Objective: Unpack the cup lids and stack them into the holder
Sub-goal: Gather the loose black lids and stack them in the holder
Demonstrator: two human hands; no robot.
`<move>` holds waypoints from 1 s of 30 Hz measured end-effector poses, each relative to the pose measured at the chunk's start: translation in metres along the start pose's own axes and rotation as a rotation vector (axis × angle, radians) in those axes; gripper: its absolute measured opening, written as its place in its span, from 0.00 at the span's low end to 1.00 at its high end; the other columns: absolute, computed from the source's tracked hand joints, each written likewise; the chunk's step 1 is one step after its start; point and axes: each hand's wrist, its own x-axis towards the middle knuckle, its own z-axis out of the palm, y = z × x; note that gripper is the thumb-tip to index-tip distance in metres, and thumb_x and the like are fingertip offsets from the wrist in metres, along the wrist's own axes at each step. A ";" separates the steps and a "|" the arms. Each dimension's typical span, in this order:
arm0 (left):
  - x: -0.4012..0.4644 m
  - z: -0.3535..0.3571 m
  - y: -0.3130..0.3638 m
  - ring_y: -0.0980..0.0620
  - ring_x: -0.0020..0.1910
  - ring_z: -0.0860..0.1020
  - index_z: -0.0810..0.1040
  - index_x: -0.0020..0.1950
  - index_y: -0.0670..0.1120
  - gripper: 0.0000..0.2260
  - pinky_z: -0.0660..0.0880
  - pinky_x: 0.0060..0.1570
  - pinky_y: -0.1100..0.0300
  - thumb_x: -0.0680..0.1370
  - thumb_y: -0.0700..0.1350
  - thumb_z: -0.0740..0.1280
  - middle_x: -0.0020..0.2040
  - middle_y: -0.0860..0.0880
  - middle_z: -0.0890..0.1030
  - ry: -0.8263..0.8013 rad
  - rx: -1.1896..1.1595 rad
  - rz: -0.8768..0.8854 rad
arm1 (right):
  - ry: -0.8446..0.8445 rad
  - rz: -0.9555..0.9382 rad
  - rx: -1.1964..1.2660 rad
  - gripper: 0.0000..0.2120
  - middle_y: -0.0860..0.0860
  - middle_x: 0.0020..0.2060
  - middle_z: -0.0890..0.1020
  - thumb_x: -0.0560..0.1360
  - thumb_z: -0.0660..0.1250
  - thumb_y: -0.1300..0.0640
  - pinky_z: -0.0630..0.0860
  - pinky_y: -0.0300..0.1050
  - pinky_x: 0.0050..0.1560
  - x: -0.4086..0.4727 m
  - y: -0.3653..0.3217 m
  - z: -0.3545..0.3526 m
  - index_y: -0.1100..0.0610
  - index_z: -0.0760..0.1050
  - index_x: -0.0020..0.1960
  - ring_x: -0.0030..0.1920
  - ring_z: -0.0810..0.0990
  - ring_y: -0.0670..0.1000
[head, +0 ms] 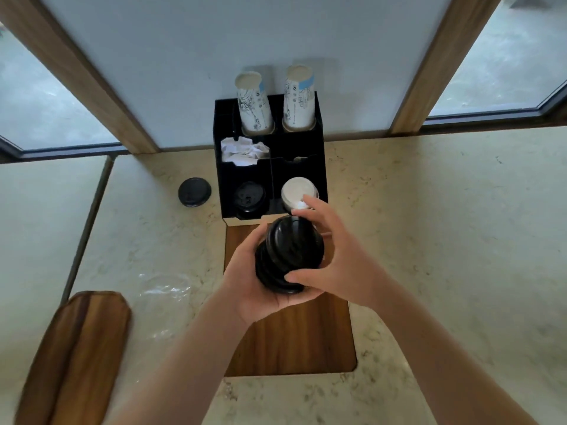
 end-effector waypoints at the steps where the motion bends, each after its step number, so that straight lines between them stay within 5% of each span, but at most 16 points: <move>1: -0.011 -0.003 -0.005 0.35 0.63 0.80 0.80 0.68 0.48 0.25 0.76 0.58 0.38 0.78 0.63 0.67 0.66 0.38 0.81 0.001 0.000 -0.036 | 0.005 0.015 0.002 0.50 0.31 0.67 0.71 0.63 0.80 0.44 0.71 0.41 0.68 -0.005 -0.006 0.000 0.39 0.56 0.78 0.69 0.71 0.39; 5: -0.048 -0.012 -0.019 0.32 0.62 0.79 0.81 0.65 0.38 0.31 0.79 0.52 0.41 0.78 0.64 0.62 0.67 0.33 0.78 0.000 -0.082 -0.126 | -0.010 0.093 0.048 0.48 0.36 0.68 0.73 0.65 0.82 0.44 0.72 0.36 0.66 -0.020 -0.024 -0.006 0.45 0.60 0.78 0.67 0.73 0.35; 13: -0.093 -0.009 -0.033 0.31 0.60 0.80 0.82 0.64 0.42 0.27 0.81 0.49 0.40 0.79 0.62 0.64 0.62 0.32 0.80 -0.025 -0.065 -0.119 | -0.177 0.063 -0.052 0.46 0.36 0.67 0.74 0.63 0.81 0.43 0.73 0.44 0.70 -0.046 -0.067 0.016 0.40 0.61 0.75 0.68 0.73 0.37; 22: -0.110 -0.020 -0.039 0.33 0.48 0.85 0.87 0.56 0.43 0.26 0.83 0.39 0.40 0.77 0.64 0.66 0.53 0.35 0.85 0.119 -0.031 -0.070 | -0.321 0.044 -0.138 0.51 0.31 0.68 0.71 0.63 0.82 0.43 0.69 0.28 0.61 -0.057 -0.088 0.034 0.40 0.56 0.78 0.68 0.69 0.33; 30: -0.108 -0.023 -0.030 0.33 0.51 0.85 0.87 0.54 0.43 0.31 0.82 0.43 0.38 0.75 0.70 0.63 0.55 0.35 0.85 0.089 -0.019 -0.066 | -0.396 0.089 -0.124 0.51 0.33 0.69 0.71 0.65 0.82 0.47 0.72 0.37 0.69 -0.051 -0.094 0.040 0.41 0.56 0.79 0.70 0.68 0.35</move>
